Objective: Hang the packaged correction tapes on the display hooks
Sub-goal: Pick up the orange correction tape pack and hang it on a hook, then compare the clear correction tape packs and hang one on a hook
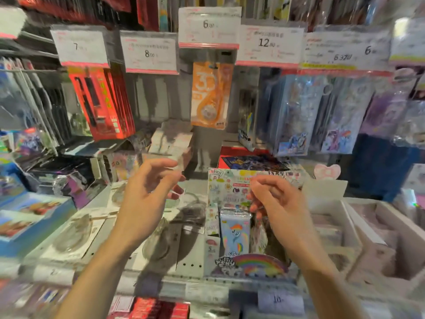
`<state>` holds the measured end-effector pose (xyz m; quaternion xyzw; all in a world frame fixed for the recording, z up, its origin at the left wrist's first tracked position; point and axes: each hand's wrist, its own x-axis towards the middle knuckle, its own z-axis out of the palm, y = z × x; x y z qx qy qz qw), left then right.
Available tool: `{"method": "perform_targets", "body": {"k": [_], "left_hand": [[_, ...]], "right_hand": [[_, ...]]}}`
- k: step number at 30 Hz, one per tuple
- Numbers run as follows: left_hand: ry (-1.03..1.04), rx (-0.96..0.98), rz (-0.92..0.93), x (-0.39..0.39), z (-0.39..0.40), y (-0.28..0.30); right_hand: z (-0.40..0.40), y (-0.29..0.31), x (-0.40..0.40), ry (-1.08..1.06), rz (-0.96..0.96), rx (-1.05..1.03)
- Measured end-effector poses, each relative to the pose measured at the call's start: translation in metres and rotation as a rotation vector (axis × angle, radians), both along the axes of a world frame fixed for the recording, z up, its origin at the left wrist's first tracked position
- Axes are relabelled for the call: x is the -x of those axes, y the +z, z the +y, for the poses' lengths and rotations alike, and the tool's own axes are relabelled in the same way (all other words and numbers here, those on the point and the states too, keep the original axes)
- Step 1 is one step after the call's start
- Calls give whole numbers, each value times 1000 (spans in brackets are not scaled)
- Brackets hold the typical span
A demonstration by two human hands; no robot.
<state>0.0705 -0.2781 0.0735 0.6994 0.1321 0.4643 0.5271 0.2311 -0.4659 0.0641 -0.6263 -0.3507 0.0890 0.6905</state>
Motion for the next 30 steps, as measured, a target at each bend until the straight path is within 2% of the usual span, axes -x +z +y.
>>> {"method": "perform_targets", "body": {"k": [9, 18, 23, 30], "left_hand": [[-54, 156, -59, 27, 23, -30], [-147, 138, -49, 85, 137, -23], [-153, 169, -7, 124, 202, -27], [-85, 213, 77, 154, 261, -52]], "right_hand": [[16, -23, 29, -81, 35, 59], [89, 1, 100, -342, -163, 62], [153, 0, 141, -274, -113, 68], [219, -20, 160, -176, -102, 184]]}}
